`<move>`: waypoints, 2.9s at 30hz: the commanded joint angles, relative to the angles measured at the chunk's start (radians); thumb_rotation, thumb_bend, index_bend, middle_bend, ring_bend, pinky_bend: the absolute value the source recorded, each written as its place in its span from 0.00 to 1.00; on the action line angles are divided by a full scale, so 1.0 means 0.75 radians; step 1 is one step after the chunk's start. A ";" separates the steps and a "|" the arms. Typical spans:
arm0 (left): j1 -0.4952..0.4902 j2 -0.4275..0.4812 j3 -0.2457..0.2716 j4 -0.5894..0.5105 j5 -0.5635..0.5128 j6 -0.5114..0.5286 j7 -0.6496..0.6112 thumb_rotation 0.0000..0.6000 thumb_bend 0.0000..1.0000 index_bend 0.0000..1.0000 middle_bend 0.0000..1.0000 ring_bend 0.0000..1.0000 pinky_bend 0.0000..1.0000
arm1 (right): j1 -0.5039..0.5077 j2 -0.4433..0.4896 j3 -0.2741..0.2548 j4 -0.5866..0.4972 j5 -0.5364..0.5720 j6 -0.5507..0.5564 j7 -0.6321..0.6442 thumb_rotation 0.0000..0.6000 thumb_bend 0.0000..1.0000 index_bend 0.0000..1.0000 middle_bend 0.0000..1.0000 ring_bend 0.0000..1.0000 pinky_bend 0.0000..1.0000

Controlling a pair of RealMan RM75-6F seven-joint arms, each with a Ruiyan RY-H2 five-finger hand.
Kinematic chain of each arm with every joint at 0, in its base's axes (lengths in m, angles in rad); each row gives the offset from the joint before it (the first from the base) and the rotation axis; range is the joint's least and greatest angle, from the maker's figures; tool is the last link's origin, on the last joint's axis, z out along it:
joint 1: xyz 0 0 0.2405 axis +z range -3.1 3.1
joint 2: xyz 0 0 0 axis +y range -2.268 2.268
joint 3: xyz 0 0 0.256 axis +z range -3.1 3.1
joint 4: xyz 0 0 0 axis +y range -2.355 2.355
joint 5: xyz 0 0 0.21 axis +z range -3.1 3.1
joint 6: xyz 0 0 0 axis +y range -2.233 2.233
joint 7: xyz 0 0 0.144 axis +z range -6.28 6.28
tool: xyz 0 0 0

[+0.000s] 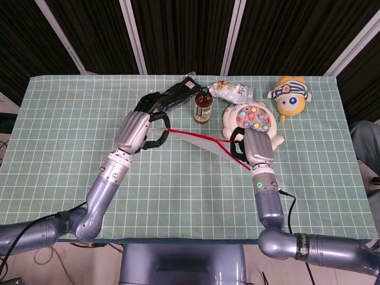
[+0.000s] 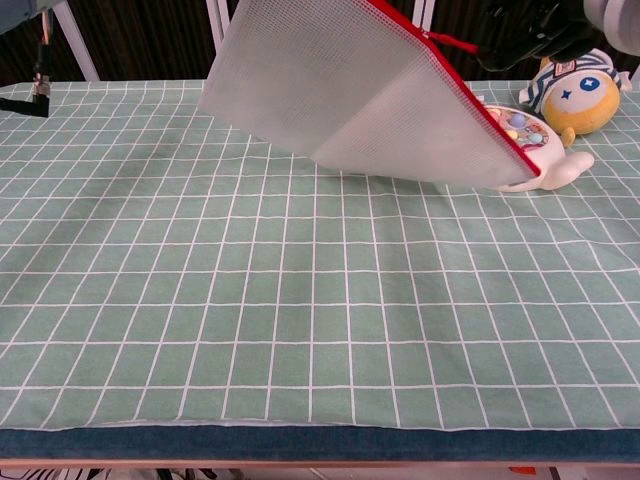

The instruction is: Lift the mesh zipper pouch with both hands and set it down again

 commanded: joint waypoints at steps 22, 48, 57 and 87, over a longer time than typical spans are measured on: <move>0.078 0.091 0.038 -0.045 0.063 0.027 -0.094 1.00 0.43 0.63 0.13 0.00 0.04 | -0.132 0.180 0.021 0.063 0.015 -0.057 0.111 1.00 0.59 0.62 1.00 1.00 1.00; 0.113 0.108 0.057 -0.031 0.081 0.033 -0.149 1.00 0.43 0.63 0.13 0.00 0.04 | -0.195 0.245 0.039 0.148 0.059 -0.076 0.165 1.00 0.59 0.62 1.00 1.00 1.00; 0.117 0.107 0.068 -0.036 0.088 0.028 -0.150 1.00 0.41 0.61 0.13 0.00 0.03 | -0.210 0.245 0.024 0.146 0.042 -0.089 0.177 1.00 0.52 0.59 1.00 1.00 1.00; 0.292 0.300 0.211 -0.186 0.254 0.094 -0.196 1.00 0.17 0.33 0.06 0.00 0.00 | -0.326 0.352 -0.065 -0.065 -0.240 -0.084 0.266 1.00 0.10 0.00 0.31 0.35 0.38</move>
